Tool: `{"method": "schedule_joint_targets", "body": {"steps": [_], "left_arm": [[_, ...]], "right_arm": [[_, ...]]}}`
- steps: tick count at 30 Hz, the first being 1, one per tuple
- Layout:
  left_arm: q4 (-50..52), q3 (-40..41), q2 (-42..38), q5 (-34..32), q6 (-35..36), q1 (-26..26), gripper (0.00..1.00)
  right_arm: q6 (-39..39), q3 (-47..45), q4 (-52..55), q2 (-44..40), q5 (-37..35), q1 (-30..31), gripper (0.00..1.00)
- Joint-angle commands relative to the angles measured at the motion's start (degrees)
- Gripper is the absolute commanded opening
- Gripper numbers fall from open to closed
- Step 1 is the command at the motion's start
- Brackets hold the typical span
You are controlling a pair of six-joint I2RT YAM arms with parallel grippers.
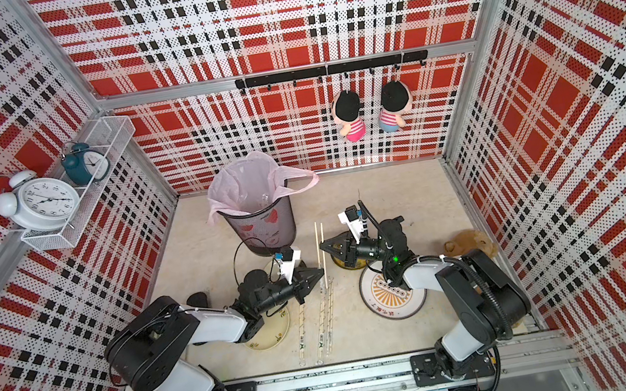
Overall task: Remove the packaging of disposable chopsticks
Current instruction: Remove the packet bag from the disposable chopsticks.
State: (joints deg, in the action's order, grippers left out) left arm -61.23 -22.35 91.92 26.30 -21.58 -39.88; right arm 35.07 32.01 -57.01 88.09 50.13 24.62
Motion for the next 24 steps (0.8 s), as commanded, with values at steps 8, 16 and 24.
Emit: {"method": "schedule_joint_targets", "body": {"steps": [8, 16, 24], "left_arm": [[-0.44, 0.16, -0.77, -0.55, 2.49, -1.77, 0.00], [0.16, -0.15, -0.68, -0.81, 2.63, -2.13, 0.00], [0.59, -0.37, -0.60, -1.34, 3.30, -2.74, 0.00]], "right_arm": [[1.33, 1.51, -2.44, 1.36, 1.58, -0.23, 0.00], [1.91, 1.47, -3.71, 1.99, 2.33, -0.26, 0.00], [2.93, 2.10, -4.82, 3.37, 3.26, -0.22, 0.03]]}}
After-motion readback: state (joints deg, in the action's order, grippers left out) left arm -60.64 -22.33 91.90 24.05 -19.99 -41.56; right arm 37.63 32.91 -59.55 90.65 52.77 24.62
